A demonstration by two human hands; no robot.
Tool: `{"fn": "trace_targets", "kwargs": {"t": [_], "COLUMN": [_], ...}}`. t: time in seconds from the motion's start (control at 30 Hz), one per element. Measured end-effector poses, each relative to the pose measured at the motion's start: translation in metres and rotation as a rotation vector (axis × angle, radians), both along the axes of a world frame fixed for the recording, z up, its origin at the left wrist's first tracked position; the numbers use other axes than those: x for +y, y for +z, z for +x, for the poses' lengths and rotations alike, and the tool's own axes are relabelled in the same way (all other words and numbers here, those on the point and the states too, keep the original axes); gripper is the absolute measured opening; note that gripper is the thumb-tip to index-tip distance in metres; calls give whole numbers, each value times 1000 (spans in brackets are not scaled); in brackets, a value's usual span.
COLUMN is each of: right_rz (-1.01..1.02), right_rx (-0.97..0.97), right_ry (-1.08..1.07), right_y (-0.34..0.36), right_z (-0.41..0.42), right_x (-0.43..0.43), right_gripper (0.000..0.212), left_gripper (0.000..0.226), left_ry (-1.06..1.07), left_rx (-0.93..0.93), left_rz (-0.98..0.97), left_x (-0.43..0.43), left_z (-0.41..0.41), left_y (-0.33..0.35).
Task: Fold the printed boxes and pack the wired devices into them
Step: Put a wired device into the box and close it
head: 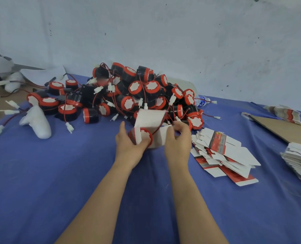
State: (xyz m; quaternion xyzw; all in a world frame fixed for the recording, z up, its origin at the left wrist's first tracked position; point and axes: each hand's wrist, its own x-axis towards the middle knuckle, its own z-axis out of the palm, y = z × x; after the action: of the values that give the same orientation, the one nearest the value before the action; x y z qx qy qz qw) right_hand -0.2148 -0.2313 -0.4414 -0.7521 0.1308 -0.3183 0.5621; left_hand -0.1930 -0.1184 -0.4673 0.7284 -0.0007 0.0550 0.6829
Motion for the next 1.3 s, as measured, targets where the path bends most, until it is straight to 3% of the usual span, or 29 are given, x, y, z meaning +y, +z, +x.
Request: {"fn": "trace_targets", "kwargs": {"t": [0.07, 0.13, 0.2, 0.4, 0.53, 0.67, 0.73, 0.8, 0.9, 0.97, 1.03, 1.1, 1.17, 1.23, 1.3], "right_rz": [161, 158, 158, 311, 406, 501, 403, 158, -213, -313, -325, -181, 143, 522, 765], "right_rx": [23, 77, 72, -80, -145, 71, 256, 344, 304, 230, 139, 41, -48, -105, -127], "right_ry": [-63, -119, -135, -154, 178, 549, 619, 486, 177, 101, 48, 16, 61, 204, 390], "right_y": [3, 2, 4, 21, 33, 32, 27, 22, 16, 13, 10, 13, 16, 18, 17], "right_z": [2, 4, 4, -6, -16, -18, -17, -14, -8, -8, -8, -9, -9, -9, -9], "right_x": [-17, -37, -49, -52, -38, -25, -23, -23, -26, -24, -23, -21, -21, -22, -19], "right_gripper": [37, 47, 43, 26, 33, 49, 46, 30, 18, 10, 18, 13, 7, 11, 12], "left_gripper": [83, 66, 53, 49, 19, 8, 10, 11, 15, 24, 26, 29, 31, 30, 31], "left_ry": [-65, -155, -249, -283, -112, 3, 28, 35, 55, 72, 75, 88, 116, 129, 125], "left_rx": [-11, -78, -142, -218, -212, -65, -60, -90, -163, -215, -242, -255, -246, -232, -228], "left_rz": [43, 105, 151, 166, 65, -185, -186, -140, 8, 128, 176, 198, 200, 191, 188], "left_x": [0, -1, -3, -5, -8, -8, -7, -6, -6, -7, -7, -6, -6, -7, -8], "left_z": [-2, -4, -9, -9, -7, -4, -4, -4, -2, -1, -1, -1, -1, -1, 0], "left_y": [1, 2, 4, 4, 2, 1, 1, 0, -2, -3, -4, -5, -5, -5, -6]}}
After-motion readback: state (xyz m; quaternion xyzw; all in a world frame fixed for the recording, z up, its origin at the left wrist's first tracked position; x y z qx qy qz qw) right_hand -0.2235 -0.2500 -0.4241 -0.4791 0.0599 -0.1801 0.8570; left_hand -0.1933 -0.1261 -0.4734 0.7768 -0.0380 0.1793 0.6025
